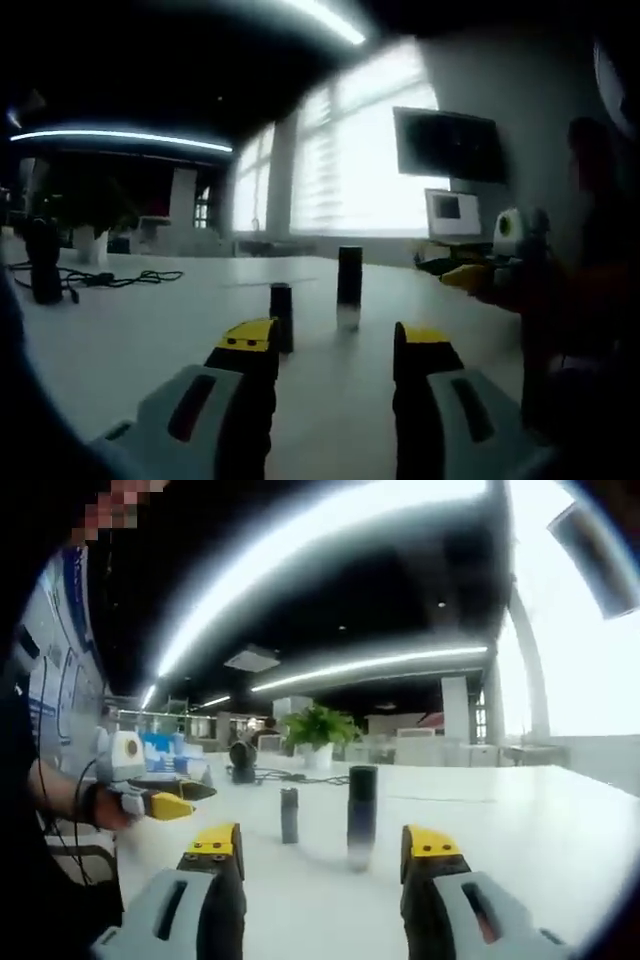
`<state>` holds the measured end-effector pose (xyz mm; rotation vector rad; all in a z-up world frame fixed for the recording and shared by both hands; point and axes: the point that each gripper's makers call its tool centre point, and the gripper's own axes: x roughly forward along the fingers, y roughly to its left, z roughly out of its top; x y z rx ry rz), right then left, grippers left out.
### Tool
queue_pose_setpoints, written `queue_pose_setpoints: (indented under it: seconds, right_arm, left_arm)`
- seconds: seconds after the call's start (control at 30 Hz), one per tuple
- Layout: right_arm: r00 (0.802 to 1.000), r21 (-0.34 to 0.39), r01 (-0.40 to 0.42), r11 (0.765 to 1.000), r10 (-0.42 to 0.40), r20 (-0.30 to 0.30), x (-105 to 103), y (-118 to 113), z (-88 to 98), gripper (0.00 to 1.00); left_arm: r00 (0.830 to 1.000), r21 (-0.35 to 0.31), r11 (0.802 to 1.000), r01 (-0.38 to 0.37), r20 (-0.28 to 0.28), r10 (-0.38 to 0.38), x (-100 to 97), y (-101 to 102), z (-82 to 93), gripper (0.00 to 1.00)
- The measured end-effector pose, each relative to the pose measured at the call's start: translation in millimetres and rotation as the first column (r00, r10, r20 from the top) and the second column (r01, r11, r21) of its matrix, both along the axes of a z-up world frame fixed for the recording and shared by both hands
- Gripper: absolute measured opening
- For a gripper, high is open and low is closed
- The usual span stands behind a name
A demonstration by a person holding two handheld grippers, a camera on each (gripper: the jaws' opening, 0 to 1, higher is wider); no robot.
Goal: Pick up cosmetic bottle twist off cap place on table pick up cap screw tight cap place on table
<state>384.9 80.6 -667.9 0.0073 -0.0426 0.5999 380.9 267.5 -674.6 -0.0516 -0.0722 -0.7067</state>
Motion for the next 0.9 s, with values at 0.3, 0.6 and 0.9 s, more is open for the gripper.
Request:
queue_pose_setpoints:
  seconds: [0.3,0.6,0.9]
  right_arm:
    - [0.998,-0.011,-0.056,0.998,0.056,-0.027,-8,18,-17.7,0.67]
    - [0.997,-0.008,-0.063,0.998,0.062,-0.048,-5,18,-26.3,0.67]
    - [0.998,-0.038,-0.047,0.998,0.045,-0.048,-7,18,-30.9,0.68]
  left_arm:
    - [1.000,0.022,0.999,-0.025,-0.006,0.025,-8.3,7,-11.4,0.38]
    - [1.000,0.039,0.999,-0.022,0.020,0.021,-11.2,7,-11.7,0.39]
    - [0.999,0.060,0.998,-0.011,0.032,0.009,-13.3,4,-12.6,0.40]
